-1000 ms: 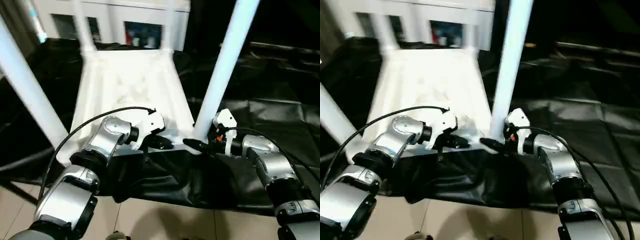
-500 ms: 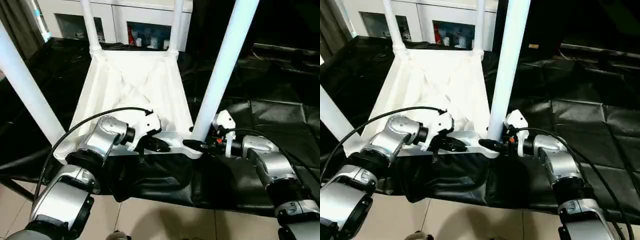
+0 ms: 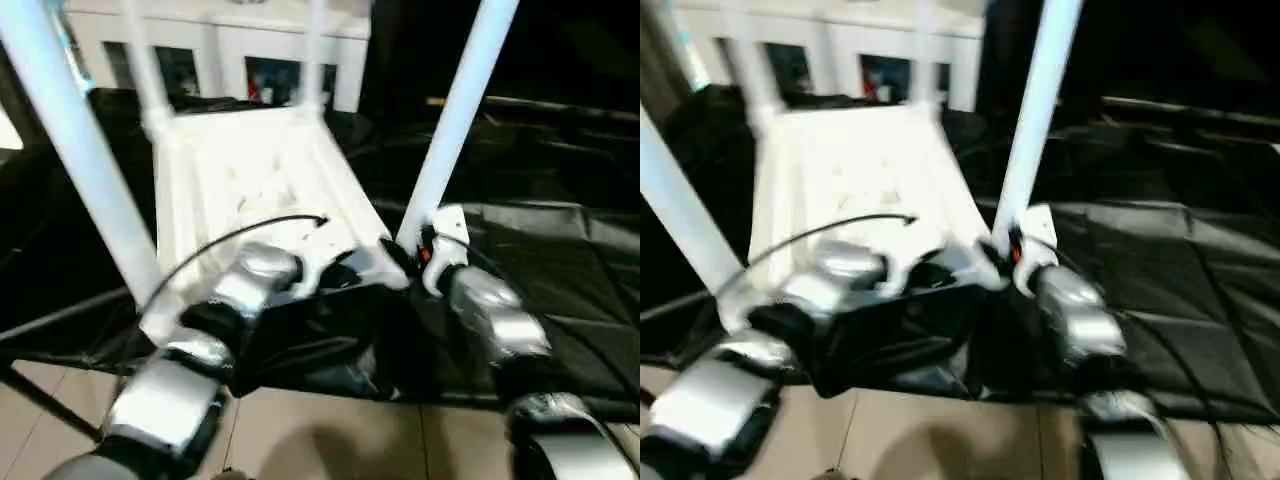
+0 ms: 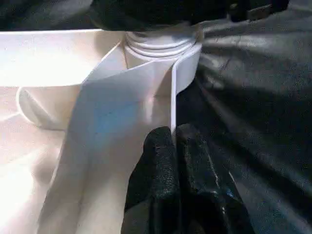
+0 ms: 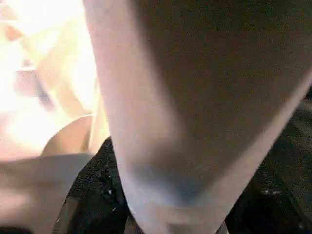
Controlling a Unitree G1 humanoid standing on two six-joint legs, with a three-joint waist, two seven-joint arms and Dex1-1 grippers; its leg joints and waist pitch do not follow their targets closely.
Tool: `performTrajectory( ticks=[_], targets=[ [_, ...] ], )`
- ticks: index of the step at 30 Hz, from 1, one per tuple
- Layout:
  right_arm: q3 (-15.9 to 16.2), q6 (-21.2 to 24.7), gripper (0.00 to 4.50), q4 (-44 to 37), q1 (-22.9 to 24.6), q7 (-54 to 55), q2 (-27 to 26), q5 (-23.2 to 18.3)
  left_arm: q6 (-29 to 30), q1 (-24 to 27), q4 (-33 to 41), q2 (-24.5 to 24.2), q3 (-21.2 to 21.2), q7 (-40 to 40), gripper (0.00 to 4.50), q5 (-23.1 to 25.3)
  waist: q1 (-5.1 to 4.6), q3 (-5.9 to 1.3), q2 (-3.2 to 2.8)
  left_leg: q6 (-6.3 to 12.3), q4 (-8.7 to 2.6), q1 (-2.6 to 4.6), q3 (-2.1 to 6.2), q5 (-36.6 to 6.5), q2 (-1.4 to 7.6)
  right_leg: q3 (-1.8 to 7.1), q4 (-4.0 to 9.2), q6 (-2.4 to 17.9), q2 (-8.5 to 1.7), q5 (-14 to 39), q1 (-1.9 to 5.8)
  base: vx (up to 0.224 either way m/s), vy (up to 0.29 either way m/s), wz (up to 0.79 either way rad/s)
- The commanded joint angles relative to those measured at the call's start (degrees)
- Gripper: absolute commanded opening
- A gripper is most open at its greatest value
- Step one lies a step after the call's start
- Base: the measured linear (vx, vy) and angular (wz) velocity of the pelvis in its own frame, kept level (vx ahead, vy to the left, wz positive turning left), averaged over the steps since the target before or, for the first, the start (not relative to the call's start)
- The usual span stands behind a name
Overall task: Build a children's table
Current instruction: Rotate leg to tighten
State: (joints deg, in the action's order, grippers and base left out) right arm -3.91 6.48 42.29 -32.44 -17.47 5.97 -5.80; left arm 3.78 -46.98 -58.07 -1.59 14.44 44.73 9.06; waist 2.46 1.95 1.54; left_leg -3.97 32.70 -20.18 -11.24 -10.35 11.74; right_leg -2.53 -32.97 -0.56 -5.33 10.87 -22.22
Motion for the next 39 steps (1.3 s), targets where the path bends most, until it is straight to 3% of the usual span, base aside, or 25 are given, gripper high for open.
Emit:
performTrajectory(
  ticks=[1, 2, 3, 5, 7, 9, 13, 15, 17, 18, 19, 20, 21, 22, 25, 26, 29, 32, 35, 39],
  targets=[
    [3.9, 0.5, 2.0, 4.7, 0.1, 1.7, -4.2, 2.5, -0.8, -0.9, -1.0, 4.2, 1.9, -0.8, 0.0, 0.8, -0.57, -2.11, -0.17, -1.3, -4.67, 0.98, 1.46, -26.0, 1.04, 0.97, 5.85, 6.3, -2.53, 30.1, 0.25, 0.0, 0.0, 0.0],
    [3.9, 0.5, 2.0, 4.7, 0.1, 1.7, -4.2, 2.5, -0.8, -0.9, -1.0, 4.2, 1.9, -0.8, 0.0, 0.8, -0.75, -2.07, -0.15, -1.24, -4.64, 1.02, 1.42, -26.3, 0.99, 1.01, 5.89, 6.3, -2.46, 30.2, 0.12, 0.0, 0.0, 0.0],
    [4.4, -0.4, 2.55, 4.6, 0.0, 1.4, -4.2, 3.0, -1.0, -0.8, -1.0, 4.4, 2.1, -0.5, 0.0, 0.9, -0.75, -2.06, -0.15, -1.06, -4.63, 1.1, 1.44, -26.4, 0.98, 1.01, 5.95, 6.3, -2.52, 30.3, 0.13, 0.0, 0.0, 0.0],
    [3.4, -1.3, 2.69, 4.4, -0.4, -0.8, -4.1, 1.7, -1.8, -0.6, -0.8, 3.7, 2.5, 0.5, 0.0, 1.2, -0.82, -2.05, 0.11, -0.26, -4.67, 0.93, 1.4, -26.5, 1.02, 1.08, 5.94, 6.4, -2.5, 29.9, 0.21, 0.0, 0.0, 0.0],
    [3.6, -1.7, 2.9, 3.1, -0.3, -5.4, -2.8, 0.8, -2.6, -0.3, -0.7, 2.2, 2.6, 2.1, 0.0, 1.3, -0.75, -2.13, -0.02, 0.13, -4.7, 0.74, 1.36, -25.8, 1.08, 1.23, 5.74, 7.0, -2.56, 28.4, 0.34, 0.0, 0.0, 0.0],
    [4.0, -1.5, 3.13, 1.7, 0.1, -10.1, -1.1, -0.2, -3.6, 0.0, -0.4, 0.8, 2.7, 4.4, 0.0, 1.1, -0.61, -2.29, 0.03, 0.98, -4.7, 0.38, 1.17, -23.5, 1.23, 1.45, 5.24, 8.3, -2.59, 24.0, 0.78, 0.0, 0.0, 0.0],
    [5.7, -2.1, 3.13, -1.1, 1.6, -21.8, 4.6, -0.9, -4.5, 0.3, 0.2, -2.9, 3.0, 10.5, 0.0, 0.9, -0.37, -2.55, 0.04, 2.02, -4.52, 0.08, 0.88, -19.6, 1.39, 1.66, 4.42, 10.7, -2.61, 17.1, 1.29, 0.0, 0.0, 0.0],
    [6.2, -2.5, 3.13, -1.4, 1.8, -24.2, 6.0, -0.6, -4.7, 0.4, 0.4, -3.8, 3.1, 12.4, 0.0, 0.8, -0.11, -2.71, 0.3, 3.39, -4.09, -0.03, 0.55, -16.7, 1.41, 1.64, 3.89, 12.6, -2.68, 13.0, 1.51, 0.0, 0.0, 0.0],
    [7.0, -2.1, 3.13, -2.6, 2.6, -30.7, 9.7, -0.6, -6.7, 1.2, 1.9, -6.7, 3.7, 19.7, 0.0, 0.0, 0.06, -3.02, 0.18, 4.11, -3.82, -0.2, 0.51, -13.5, 1.39, 1.56, 3.41, 13.8, -2.72, 9.4, 1.92, 0.052, -0.021, 0.01],
    [7.4, -1.5, 3.13, -3.5, 3.1, -33.4, 10.8, -1.0, -7.3, 1.6, 2.6, -7.6, 3.9, 22.5, 0.0, -0.4, 0.32, -3.37, 0.2, 5.71, -3.34, -0.42, 0.38, -9.1, 1.39, 1.53, 2.41, 15.6, -2.56, 2.1, 2.34, 0.054, -0.021, 0.0],
    [7.4, -1.5, 3.13, -3.6, 3.1, -33.6, 10.9, -1.0, -7.3, 1.6, 2.6, -7.7, 3.9, 22.6, 0.0, -0.5, 0.32, -3.37, 0.2, 5.71, -3.34, -0.42, 0.38, -9.1, 1.39, 1.53, 2.41, 15.6, -2.56, 2.1, 2.34, 0.059, -0.014, 0.01],
    [7.6, -1.1, 3.13, -4.2, 3.4, -35.3, 11.5, -1.4, -7.6, 1.8, 3.0, -8.2, 4.0, 24.0, 0.0, -0.7, 0.84, -3.63, -0.16, 7.06, -2.94, -0.14, 0.15, -5.5, 1.6, 1.44, 1.61, 17.4, -2.29, -4.8, 2.21, 0.055, -0.004, -0.01],
    [8.8, -0.3, 3.13, -6.4, 4.4, -40.0, 13.6, -2.2, -6.8, 1.8, 3.4, -9.7, 4.2, 27.1, 0.0, -1.1, 1.2, -3.7, 0.02, 8.18, -2.63, -0.46, 0.06, -2.5, 1.64, 1.25, 0.84, 18.6, -2.02, -10.3, 2.43, 0.055, -0.004, -0.01],
    [9.1, -0.4, 3.13, -7.0, 4.7, -41.3, 14.3, -2.3, -6.2, 1.8, 3.6, -10.4, 4.3, 28.3, 0.0, -1.2, 1.6, -3.6, 0.05, 9.24, -2.41, -0.17, -0.17, -2.0, 1.53, 1.22, 0.67, 19.2, -1.96, -12.4, 2.22, 0.0, 0.0, 0.0],
    [9.6, 0.2, 3.13, -8.0, 5.2, -44.4, 15.4, -3.1, -5.7, 1.9, 3.9, -11.6, 4.2, 30.3, 0.0, -1.5, 1.82, -3.47, -0.06, 9.17, -2.51, -0.11, -0.16, -3.6, 1.75, 1.19, 0.79, 19.5, -2.29, -9.6, 2.25, 0.0, 0.0, 0.0],
    [9.8, 0.2, 3.13, -8.4, 5.4, -45.3, 15.7, -3.2, -5.7, 1.9, 3.9, -12.1, 4.1, 30.8, 0.0, -1.5, 2.06, -3.31, 0.09, 8.17, -2.7, -0.04, -0.2, -5.5, 1.82, 1.25, 1.1, 18.9, -2.45, -5.6, 2.24, 0.0, 0.0, 0.0],
    [9.5, 0.9, 2.87, -9.1, 5.5, -46.4, 15.6, -4.0, -5.7, 2.1, 4.2, -12.8, 4.0, 31.6, 0.0, -1.8, 2.38, -3.08, 0.03, 5.99, -3.03, 0.11, -0.19, -8.5, 1.92, 1.38, 1.64, 17.8, -2.54, 0.0, 2.04, 0.0, 0.0, 0.0],
    [9.5, 1.4, 2.67, -9.7, 5.7, -47.0, 15.4, -4.7, -5.4, 2.3, 4.7, -12.9, 3.8, 31.9, 0.0, -2.0, 2.54, -2.95, 0.29, 4.58, -3.21, 0.1, -0.15, -9.9, 1.94, 1.46, 1.84, 16.9, -2.55, 2.7, 1.96, 0.0, 0.0, 0.0],
    [9.9, 1.9, 2.65, -10.3, 6.0, -47.7, 15.3, -5.3, -5.1, 2.5, 4.9, -12.9, 3.7, 32.1, 0.0, -2.2, 2.63, -2.95, 0.2, 3.8, -3.19, 0.05, -0.07, -10.0, 1.89, 1.57, 1.87, 16.1, -2.63, 3.9, 1.9, 0.0, 0.0, 0.0],
    [10.1, 2.2, 2.63, -10.9, 7.1, -47.3, 14.5, -5.1, -5.2, 2.9, 5.2, -12.6, 3.5, 31.2, 0.0, -2.3, 2.66, -3.01, 0.4, 4.14, -3.08, -0.05, -0.08, -8.7, 1.8, 1.54, 1.63, 16.1, -2.53, 2.4, 1.94, 0.0, 0.0, 0.0]
  ],
)
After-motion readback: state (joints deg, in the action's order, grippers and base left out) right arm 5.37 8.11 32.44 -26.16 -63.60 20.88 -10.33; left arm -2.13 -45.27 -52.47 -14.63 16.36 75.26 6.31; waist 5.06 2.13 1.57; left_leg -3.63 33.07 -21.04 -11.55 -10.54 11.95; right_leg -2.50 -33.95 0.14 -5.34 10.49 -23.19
